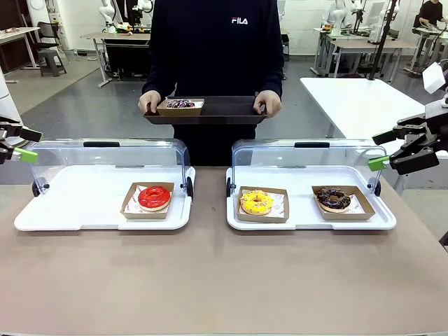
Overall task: Provide the desired donut to the person.
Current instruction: Pick up and lift the Paper togo box containing the Donut pointed at by the person.
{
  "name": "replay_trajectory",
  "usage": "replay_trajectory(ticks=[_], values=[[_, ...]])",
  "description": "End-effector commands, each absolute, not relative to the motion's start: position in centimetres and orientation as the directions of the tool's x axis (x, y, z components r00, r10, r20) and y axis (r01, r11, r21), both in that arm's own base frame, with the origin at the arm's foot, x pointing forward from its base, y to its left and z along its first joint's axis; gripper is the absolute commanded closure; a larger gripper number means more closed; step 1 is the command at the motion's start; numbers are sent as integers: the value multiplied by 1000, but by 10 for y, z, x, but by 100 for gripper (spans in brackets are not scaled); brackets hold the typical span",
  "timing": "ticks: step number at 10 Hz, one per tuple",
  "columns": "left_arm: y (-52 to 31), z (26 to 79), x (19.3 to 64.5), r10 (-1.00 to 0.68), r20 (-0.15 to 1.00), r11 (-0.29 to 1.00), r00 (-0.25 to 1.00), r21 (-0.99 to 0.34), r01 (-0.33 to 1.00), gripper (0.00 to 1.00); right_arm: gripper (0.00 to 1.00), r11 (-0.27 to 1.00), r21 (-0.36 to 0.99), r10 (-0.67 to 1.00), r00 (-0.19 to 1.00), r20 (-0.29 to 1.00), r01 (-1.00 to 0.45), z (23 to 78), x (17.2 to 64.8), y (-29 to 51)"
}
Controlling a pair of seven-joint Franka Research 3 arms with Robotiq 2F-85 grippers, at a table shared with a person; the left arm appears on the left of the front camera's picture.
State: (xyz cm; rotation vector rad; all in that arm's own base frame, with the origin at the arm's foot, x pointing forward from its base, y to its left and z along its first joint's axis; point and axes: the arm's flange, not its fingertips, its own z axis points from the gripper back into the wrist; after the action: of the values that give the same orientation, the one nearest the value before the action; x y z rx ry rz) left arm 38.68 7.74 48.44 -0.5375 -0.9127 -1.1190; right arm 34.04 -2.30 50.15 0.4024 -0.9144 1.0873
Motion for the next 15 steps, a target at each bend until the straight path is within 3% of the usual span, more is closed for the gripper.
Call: replay_trajectory(ticks=[1,15], values=[[78,484,386,-524,839,371,148,68,926,0,0,431,-143,558,139,818,-891,499,345,-22],[78,484,386,-524,839,371,148,68,926,0,0,431,-143,558,139,818,-891,499,345,-22]])
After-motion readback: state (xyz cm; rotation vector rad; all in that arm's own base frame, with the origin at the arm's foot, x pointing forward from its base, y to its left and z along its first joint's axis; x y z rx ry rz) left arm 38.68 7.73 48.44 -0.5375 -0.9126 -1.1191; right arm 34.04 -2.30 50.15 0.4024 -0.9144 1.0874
